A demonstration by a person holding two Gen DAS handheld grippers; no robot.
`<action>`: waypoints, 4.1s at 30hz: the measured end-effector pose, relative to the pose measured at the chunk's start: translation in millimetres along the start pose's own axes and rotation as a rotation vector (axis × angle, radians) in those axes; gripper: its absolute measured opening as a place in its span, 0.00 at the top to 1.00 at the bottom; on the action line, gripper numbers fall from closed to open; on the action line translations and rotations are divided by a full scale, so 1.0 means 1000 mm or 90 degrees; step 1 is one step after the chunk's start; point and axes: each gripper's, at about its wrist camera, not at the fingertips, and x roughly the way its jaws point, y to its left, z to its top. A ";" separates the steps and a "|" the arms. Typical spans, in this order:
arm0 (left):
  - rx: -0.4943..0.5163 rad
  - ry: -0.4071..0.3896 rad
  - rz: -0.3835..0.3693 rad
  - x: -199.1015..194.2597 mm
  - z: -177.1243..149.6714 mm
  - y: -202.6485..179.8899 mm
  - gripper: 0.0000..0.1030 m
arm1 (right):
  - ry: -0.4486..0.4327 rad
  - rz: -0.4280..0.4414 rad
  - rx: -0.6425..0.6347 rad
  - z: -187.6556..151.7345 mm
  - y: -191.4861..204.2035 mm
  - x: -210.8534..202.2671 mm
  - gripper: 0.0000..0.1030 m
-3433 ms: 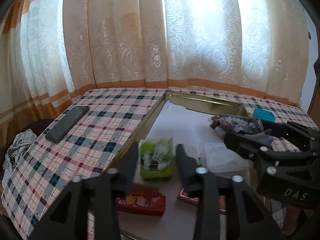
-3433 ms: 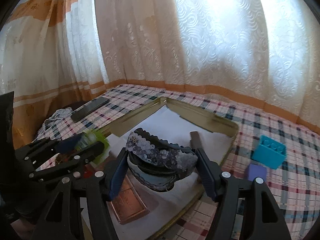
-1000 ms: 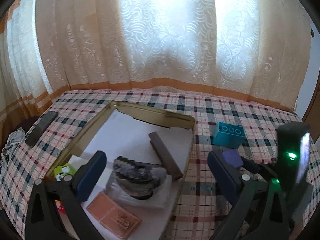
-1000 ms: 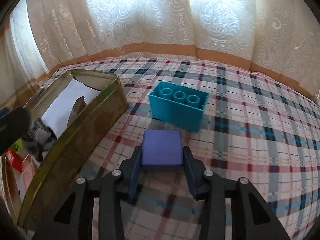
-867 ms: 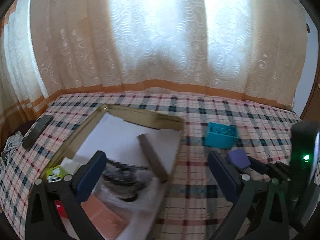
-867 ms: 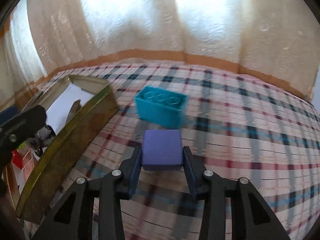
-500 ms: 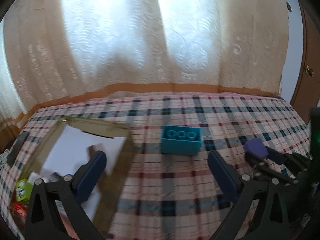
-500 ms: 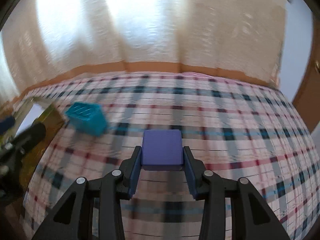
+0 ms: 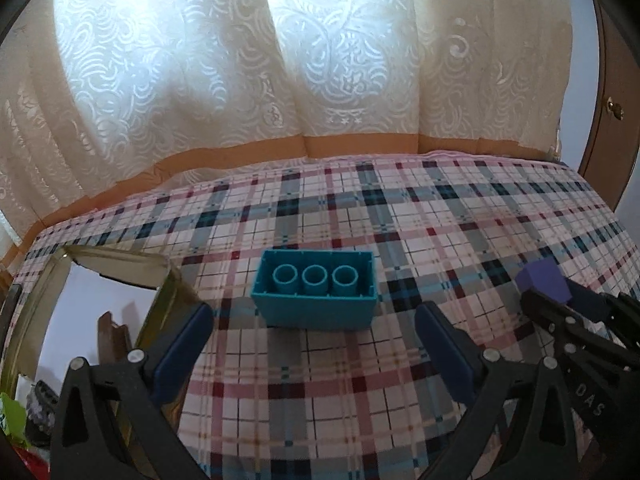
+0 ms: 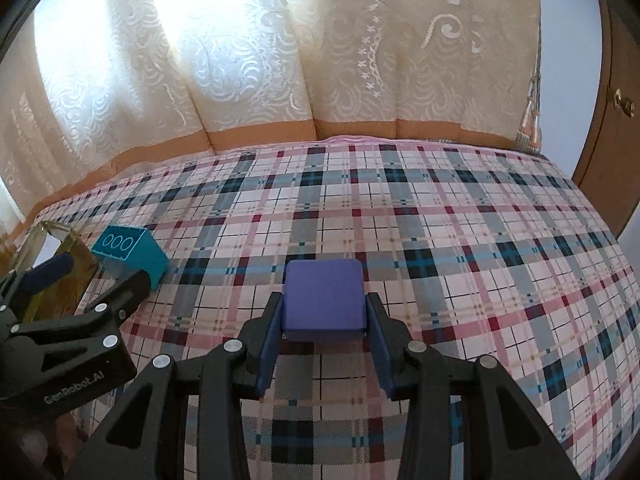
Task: Organize rigid objects
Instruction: 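Grasp the purple cube with the right gripper while the left grasps the teal brick, then carry the purple cube and teal brick toward the gold tray with both grippers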
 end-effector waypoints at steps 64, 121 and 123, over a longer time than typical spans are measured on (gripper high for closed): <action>-0.048 -0.110 0.007 -0.059 -0.035 0.023 0.38 | -0.118 -0.002 -0.036 -0.028 0.035 -0.053 0.58; -0.066 -0.140 0.022 -0.110 -0.084 0.054 0.38 | -0.206 0.043 -0.115 -0.066 0.080 -0.106 0.58; -0.068 -0.145 0.024 -0.114 -0.086 0.055 0.38 | -0.206 0.045 -0.112 -0.066 0.079 -0.106 0.58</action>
